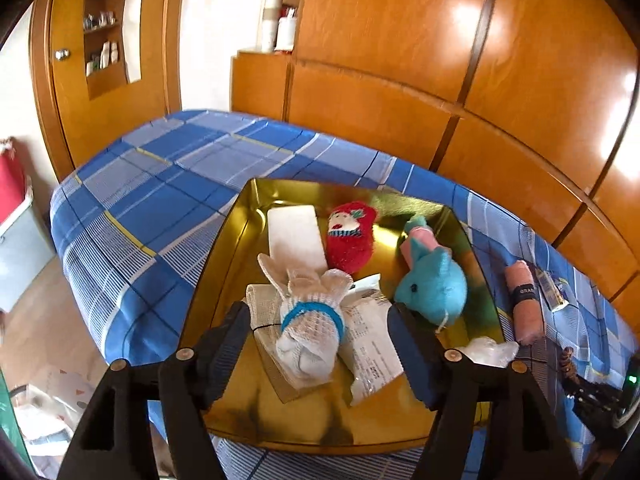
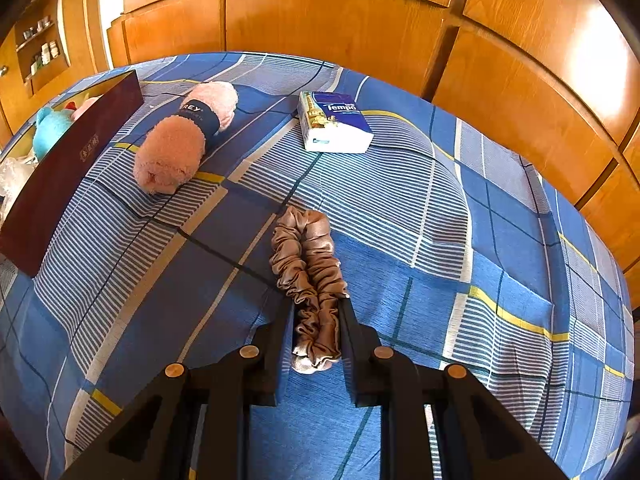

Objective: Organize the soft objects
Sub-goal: 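Carry the brown scrunchie into the gold tray and open the right gripper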

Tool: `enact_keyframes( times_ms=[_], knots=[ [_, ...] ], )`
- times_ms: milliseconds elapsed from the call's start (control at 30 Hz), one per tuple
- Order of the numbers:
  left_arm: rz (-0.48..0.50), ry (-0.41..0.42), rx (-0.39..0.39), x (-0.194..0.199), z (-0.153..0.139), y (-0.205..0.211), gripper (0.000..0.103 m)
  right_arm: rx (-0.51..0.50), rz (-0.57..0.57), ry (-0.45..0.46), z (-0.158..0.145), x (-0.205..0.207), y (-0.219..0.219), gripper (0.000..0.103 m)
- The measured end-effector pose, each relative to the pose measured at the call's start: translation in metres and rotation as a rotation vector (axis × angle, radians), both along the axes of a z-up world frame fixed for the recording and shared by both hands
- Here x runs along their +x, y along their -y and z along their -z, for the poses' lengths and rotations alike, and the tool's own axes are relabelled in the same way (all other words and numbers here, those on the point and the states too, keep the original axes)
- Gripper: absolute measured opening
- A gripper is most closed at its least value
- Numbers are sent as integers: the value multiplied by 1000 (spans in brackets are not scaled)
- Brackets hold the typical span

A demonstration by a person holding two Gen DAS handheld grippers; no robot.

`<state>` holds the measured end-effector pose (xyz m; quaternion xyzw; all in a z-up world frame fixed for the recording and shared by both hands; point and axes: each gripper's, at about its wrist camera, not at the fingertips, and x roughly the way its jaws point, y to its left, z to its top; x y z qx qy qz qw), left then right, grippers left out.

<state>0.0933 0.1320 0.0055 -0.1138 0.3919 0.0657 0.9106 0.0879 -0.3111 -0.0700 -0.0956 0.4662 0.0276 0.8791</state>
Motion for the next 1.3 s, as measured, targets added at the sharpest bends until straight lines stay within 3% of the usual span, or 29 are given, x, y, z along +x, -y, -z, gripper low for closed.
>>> enact_keyframes(
  times_ms=[333,867,1100,1300],
  knots=[
    [35,60,57,-22,-16,15,74,-18,8,-7,-1,1,-1,19],
    [34,61,69,-35,-14,10,74,30,24,-31,-6,0,-9,19],
    [32,67,68,-37,-15,7,74,102,-45,-2,-27,-3,-38,19],
    [27,68,68,-38,-14,4,74,148,-209,59,-63,-2,-101,19]
  ],
)
